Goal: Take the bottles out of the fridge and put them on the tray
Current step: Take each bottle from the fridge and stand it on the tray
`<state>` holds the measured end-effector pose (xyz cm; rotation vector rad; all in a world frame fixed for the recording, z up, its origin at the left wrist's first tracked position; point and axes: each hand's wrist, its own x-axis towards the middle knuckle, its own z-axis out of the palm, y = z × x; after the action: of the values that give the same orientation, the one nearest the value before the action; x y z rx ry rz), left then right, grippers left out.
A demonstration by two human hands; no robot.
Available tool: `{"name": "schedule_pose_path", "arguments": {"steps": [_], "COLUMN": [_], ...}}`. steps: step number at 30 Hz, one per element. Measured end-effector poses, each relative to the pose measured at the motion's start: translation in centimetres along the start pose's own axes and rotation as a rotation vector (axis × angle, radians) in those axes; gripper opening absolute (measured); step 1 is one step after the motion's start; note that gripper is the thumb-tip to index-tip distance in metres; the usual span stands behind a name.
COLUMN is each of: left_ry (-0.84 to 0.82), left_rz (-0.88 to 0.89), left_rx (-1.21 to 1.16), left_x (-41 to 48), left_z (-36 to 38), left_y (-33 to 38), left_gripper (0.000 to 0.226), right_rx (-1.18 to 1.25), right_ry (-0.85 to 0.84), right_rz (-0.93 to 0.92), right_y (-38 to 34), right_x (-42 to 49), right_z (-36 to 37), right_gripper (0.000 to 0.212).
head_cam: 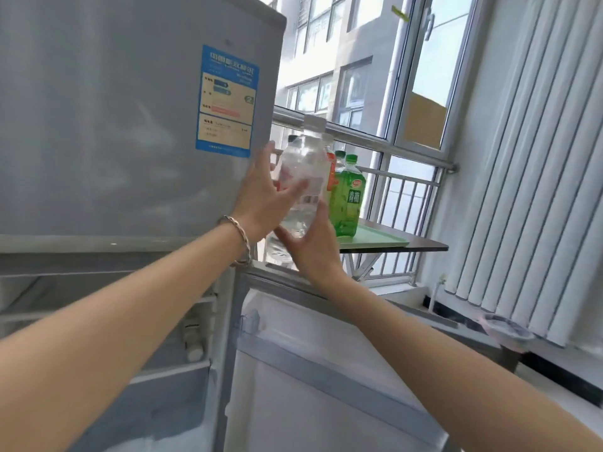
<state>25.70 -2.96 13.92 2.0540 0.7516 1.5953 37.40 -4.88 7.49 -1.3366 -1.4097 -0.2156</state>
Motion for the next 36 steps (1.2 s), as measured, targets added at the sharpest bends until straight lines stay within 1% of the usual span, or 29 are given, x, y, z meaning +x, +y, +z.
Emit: {"name": "schedule_pose_path", "arguments": {"steps": [2,4,5,7,8,13,16,21,23,25,26,28,29,30,32,34,36], "left_ry": [-0.063,-0.197,-0.269,-0.366,-0.383,-0.407,-0.389,-0.421,-0.416,-0.390,-0.368,-0.327,-0.306,-0.286,-0.250,-0.207,-0.193], "left_rz": [-0.055,-0.097,-0.111,-0.134,-0.137,-0.136,-0.122,-0.110,-0.107,-0.117,-0.117,-0.098,-0.090,-0.087,-0.107,-0.142,-0.189], "left_rx": [-0.103,-0.074,-0.052,-0.050,-0.046,-0.005,0.012,0.056,0.065,0.090,0.121,0.212,0.257,0.297,0.353,0.383,0.424], "left_x": [0.5,0.6,0.5,0.6,0.6,1.3,1.9,2.6,2.7,2.4,2.1,1.6,1.3,1.0,-0.1,-1.1,-2.5], "left_z": [1.9,4.2,5.4,7.6,8.4,11.4,12.5,12.5,11.9,11.0,10.3,8.7,7.8,6.7,4.3,2.0,-0.7], "left_y": [-0.1,-0.1,-0.2,-0.9,-1.3,-2.9,-3.8,-4.7,-4.9,-4.8,-4.9,-5.2,-5.5,-5.7,-6.2,-7.0,-8.4], "left_gripper": [0.069,0.046,0.041,0.040,0.042,0.043,0.043,0.040,0.040,0.038,0.038,0.038,0.038,0.037,0.032,0.027,0.025], "right_rx": [-0.006,-0.032,-0.045,-0.049,-0.053,-0.137,-0.155,-0.173,-0.170,-0.201,-0.192,-0.129,-0.100,-0.078,-0.059,-0.018,0.048], "right_ry": [0.103,0.172,0.179,0.182,0.188,0.126,0.130,0.080,0.082,0.162,0.221,0.302,0.306,0.297,0.240,0.136,0.008], "right_rz": [0.022,0.055,0.086,0.140,0.153,0.141,0.154,0.185,0.188,0.187,0.169,0.092,0.043,-0.006,-0.092,-0.126,-0.120], "right_y": [1.8,4.0,4.9,6.6,7.3,11.1,11.9,11.7,11.3,11.1,10.6,9.2,8.1,7.1,4.6,2.6,0.6], "right_x": [1.7,3.4,4.1,5.3,5.9,8.4,8.7,8.7,8.3,7.6,7.0,5.7,5.0,4.4,2.8,1.1,-1.0], "right_z": [-1.2,-2.1,-2.5,-2.7,-2.7,-0.9,-0.3,-0.2,0.0,0.1,0.3,0.7,1.0,1.6,2.9,4.4,6.3], "right_gripper": [0.083,0.079,0.077,0.070,0.066,0.037,0.030,0.033,0.047,0.067,0.068,0.057,0.050,0.046,0.043,0.045,0.044]}}
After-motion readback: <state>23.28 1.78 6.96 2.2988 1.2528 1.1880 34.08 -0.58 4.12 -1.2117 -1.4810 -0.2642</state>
